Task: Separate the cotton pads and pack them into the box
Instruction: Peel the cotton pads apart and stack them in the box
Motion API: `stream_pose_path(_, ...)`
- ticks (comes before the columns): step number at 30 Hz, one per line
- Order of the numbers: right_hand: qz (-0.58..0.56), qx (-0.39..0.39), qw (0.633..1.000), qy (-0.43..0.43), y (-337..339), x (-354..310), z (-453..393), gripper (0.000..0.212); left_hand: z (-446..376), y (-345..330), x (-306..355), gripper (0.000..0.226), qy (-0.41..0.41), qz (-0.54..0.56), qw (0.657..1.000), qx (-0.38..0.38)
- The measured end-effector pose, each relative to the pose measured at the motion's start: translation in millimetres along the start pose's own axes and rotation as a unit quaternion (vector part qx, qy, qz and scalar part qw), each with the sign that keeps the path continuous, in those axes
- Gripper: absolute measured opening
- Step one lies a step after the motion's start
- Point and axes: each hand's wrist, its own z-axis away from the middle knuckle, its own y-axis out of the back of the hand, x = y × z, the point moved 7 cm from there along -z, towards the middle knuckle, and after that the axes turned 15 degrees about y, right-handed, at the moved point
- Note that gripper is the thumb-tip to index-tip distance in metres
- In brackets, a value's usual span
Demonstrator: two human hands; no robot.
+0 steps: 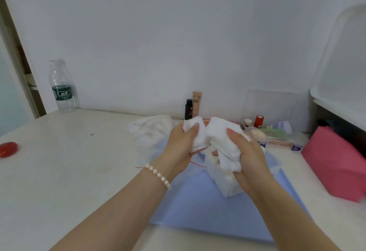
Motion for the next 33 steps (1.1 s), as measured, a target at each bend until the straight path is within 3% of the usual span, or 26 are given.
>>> stream_pose_path(5,0.073,0.037,0.996,0.046,12,11,-6,0.009,3,-7,-30,0.024,0.009,0.057,0.998,-0.028)
stream_pose_path(9,0.110,0.026,0.993,0.046,16,20,-9,0.021,2,-2,-38,0.021,0.011,0.069,0.997,-0.022)
stream_pose_path(12,0.229,0.019,0.960,0.161,15,-2,-10,0.028,6,5,-28,0.019,-0.024,0.085,0.996,-0.026)
stream_pose_path(14,0.327,-0.025,0.902,0.279,6,-19,-2,0.031,9,12,-15,0.020,-0.047,0.086,0.995,-0.026)
stream_pose_path(15,0.389,-0.071,0.855,0.337,-3,-22,5,0.029,10,17,-9,0.021,-0.055,0.092,0.994,-0.022)
stream_pose_path(18,0.564,-0.206,0.633,0.489,-24,2,36,0.022,11,33,5,0.027,-0.036,0.143,0.988,-0.042)
stream_pose_path(19,0.593,-0.240,0.581,0.503,-27,15,45,0.024,10,35,6,0.028,-0.018,0.163,0.985,-0.063)
stream_pose_path(21,0.619,-0.316,0.527,0.490,-29,39,57,0.039,10,35,5,0.028,0.013,0.180,0.979,-0.097)
stream_pose_path(23,0.638,-0.386,0.511,0.427,-24,58,63,0.026,8,34,1,0.026,0.035,0.174,0.979,-0.102)
stream_pose_path(24,0.647,-0.408,0.526,0.371,-20,65,64,0.016,7,34,-1,0.027,0.042,0.169,0.980,-0.099)
stream_pose_path(26,0.640,-0.444,0.582,0.234,-12,73,67,0.048,5,33,-6,0.027,0.052,0.153,0.982,-0.097)
stream_pose_path(27,0.636,-0.452,0.593,0.198,-12,67,68,0.062,5,32,-7,0.027,0.055,0.148,0.982,-0.101)
stream_pose_path(29,0.596,-0.497,0.617,0.126,-12,53,72,0.074,5,30,-9,0.028,0.060,0.147,0.982,-0.104)
stream_pose_path(31,0.575,-0.502,0.636,0.107,-10,30,66,0.073,3,30,-12,0.029,0.068,0.143,0.982,-0.102)
stream_pose_path(33,0.593,-0.469,0.640,0.139,-4,7,53,0.058,4,27,-16,0.029,0.077,0.131,0.983,-0.101)
